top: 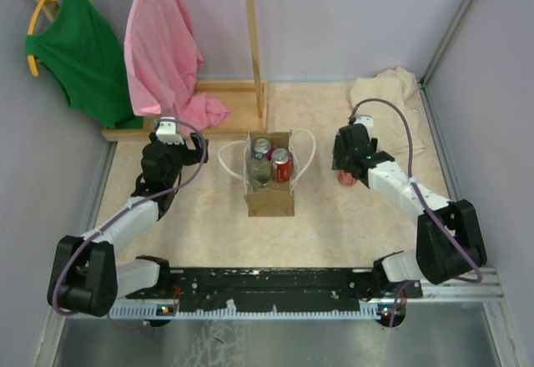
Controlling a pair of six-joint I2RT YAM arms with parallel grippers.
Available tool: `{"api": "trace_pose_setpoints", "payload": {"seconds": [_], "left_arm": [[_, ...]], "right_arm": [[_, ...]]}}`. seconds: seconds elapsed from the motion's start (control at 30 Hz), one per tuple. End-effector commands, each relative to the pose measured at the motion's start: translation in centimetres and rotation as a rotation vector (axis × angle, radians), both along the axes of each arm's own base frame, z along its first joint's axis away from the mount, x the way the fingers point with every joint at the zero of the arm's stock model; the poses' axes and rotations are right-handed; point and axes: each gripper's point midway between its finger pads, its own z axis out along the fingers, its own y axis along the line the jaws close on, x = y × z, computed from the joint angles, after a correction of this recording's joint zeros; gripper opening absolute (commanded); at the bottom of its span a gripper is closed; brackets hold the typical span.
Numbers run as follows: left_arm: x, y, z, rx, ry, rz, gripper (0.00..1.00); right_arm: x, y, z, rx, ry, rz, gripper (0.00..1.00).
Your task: Take the beverage out of the canvas bag
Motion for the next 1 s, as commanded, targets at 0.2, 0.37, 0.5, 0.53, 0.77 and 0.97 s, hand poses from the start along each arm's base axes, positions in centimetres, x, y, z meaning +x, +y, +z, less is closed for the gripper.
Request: {"api": "trace_pose_setpoints", "payload": {"seconds": [0.2,0.37,0.5,0.53,0.77,0.97], "left_arm": [[0.5,-0.5,0.8,-0.002,-0.022,-0.019,1.00],[0.5,-0.5,0.7,-0.001,-0.018,-0.019,1.00],[0.5,-0.5,0.8,-0.001,-0.021,-0.019,1.00],[0.5,-0.5,0.8,-0.003,-0.022,-0.020,1.00],[0.4,-0.7,0.8,-0.010,-0.018,-0.027,1.00],[0.3,-0.4,1.1,-0.005,-0.028,-0.012,1.00]], "right_arm": [[2.4,0.7,1.8,0.051,-0.098,-0.048,0.12],[1.6,0.3,1.5,0.053,-0.068,-0.074,0.22],[0.9,0.3,1.3,0.060,-0.049,-0.077,0.64],[0.7,0.2,1.2,0.060,-0.043,-0.078,0.82],[0.7,-0.4,2.0,0.033,-0.062,-0.088,0.99],[1.7,-1.1,11.1,0.013,-0.270,-0.083,0.99]]}}
